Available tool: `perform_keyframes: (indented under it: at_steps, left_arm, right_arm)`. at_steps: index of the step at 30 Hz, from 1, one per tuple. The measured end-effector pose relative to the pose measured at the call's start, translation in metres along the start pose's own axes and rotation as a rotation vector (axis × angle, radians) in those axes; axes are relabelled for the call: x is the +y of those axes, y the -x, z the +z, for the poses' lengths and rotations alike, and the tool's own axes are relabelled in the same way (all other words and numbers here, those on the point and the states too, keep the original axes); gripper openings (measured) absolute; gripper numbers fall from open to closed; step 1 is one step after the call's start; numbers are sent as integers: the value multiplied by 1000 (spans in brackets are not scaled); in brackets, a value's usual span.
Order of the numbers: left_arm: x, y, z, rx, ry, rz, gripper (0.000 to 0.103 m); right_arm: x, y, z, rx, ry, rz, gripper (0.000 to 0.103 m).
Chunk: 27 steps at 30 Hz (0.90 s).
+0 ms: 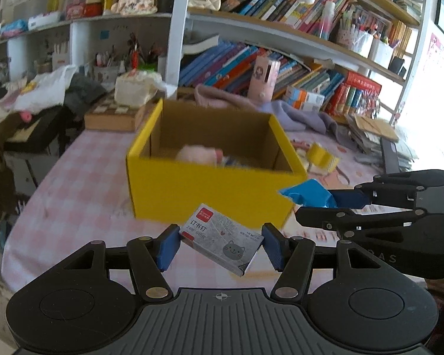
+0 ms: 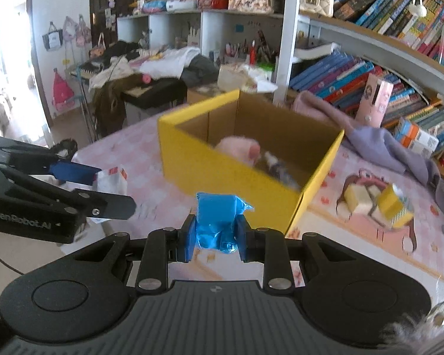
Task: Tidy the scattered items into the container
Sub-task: 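Carry the card box with the left tool while the right tool carries the blue toy over the box, then open the left tool over the box while the right tool releases the blue toy inside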
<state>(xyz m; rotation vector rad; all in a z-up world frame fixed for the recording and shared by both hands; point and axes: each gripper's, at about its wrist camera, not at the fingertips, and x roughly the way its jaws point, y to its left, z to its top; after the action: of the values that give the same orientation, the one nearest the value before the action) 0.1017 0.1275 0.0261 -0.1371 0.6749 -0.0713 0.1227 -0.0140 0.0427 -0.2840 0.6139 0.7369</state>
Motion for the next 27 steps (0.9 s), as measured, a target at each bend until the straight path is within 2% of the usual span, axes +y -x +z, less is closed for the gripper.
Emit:
perform_keyframes:
  at_steps: [6, 10, 20, 27]
  left_arm:
    - [5, -27, 44, -43, -27, -2, 60]
    - [10, -55, 68, -40, -60, 0, 60]
    - [30, -126, 89, 74, -55, 10, 60]
    - [45, -165, 109, 142, -110, 27, 60]
  right_arm:
    - [-26, -20, 38, -62, 3, -2, 26]
    - [-45, -45, 58, -64, 10, -22, 26]
    - [-83, -117, 72, 53, -13, -7, 26]
    - [-90, -167, 82, 151, 103, 0, 26]
